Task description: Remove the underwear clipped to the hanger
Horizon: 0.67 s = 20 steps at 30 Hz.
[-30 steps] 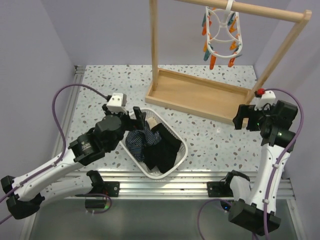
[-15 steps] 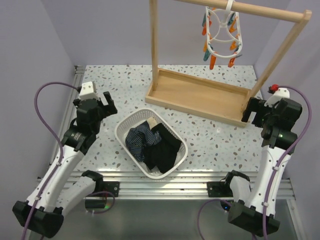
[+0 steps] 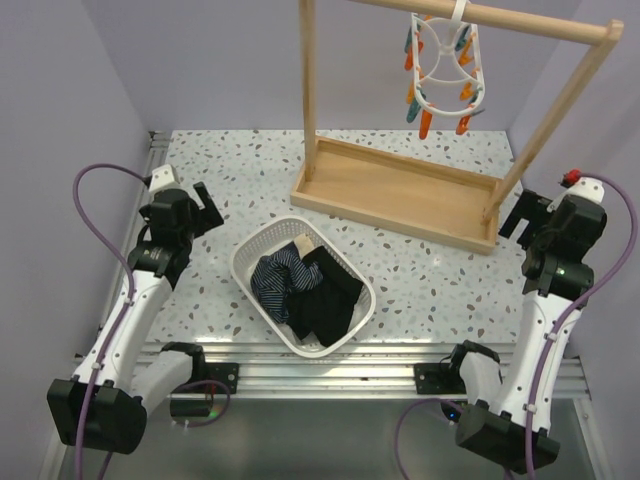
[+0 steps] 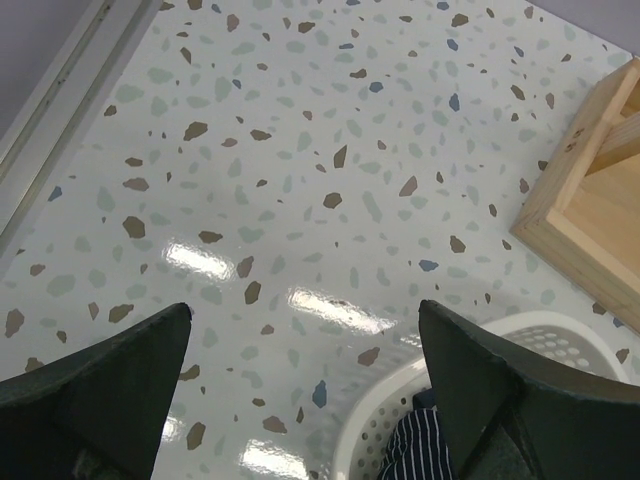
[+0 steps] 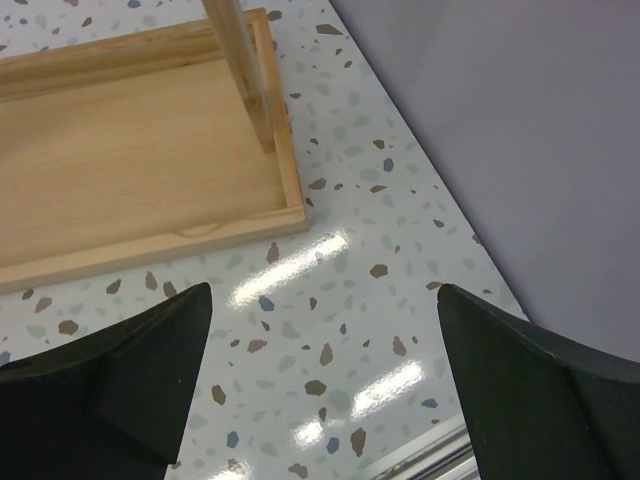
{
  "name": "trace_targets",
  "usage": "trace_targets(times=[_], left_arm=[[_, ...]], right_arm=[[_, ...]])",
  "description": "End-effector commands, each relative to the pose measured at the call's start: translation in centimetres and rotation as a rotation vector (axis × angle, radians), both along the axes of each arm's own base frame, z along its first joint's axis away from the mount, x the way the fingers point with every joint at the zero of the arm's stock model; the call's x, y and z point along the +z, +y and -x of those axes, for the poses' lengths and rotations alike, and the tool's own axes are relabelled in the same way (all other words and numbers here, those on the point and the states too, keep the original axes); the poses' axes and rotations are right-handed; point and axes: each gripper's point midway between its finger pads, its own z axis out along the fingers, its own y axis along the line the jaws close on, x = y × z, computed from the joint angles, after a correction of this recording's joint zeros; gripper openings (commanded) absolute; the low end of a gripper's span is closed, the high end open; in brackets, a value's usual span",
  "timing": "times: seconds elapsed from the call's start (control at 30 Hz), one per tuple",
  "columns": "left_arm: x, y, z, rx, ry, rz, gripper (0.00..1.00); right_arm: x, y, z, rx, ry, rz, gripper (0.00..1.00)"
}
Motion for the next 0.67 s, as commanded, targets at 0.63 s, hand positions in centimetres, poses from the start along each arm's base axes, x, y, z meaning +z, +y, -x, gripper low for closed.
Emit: trace_targets(times=[0.63], left_arm=[[0.1, 1.8, -0.2, 0.079, -0.025, -0.048, 1.00]], right_arm=[[-1.2, -1.0, -0.7, -0.014, -0.014, 0.037, 0.99]])
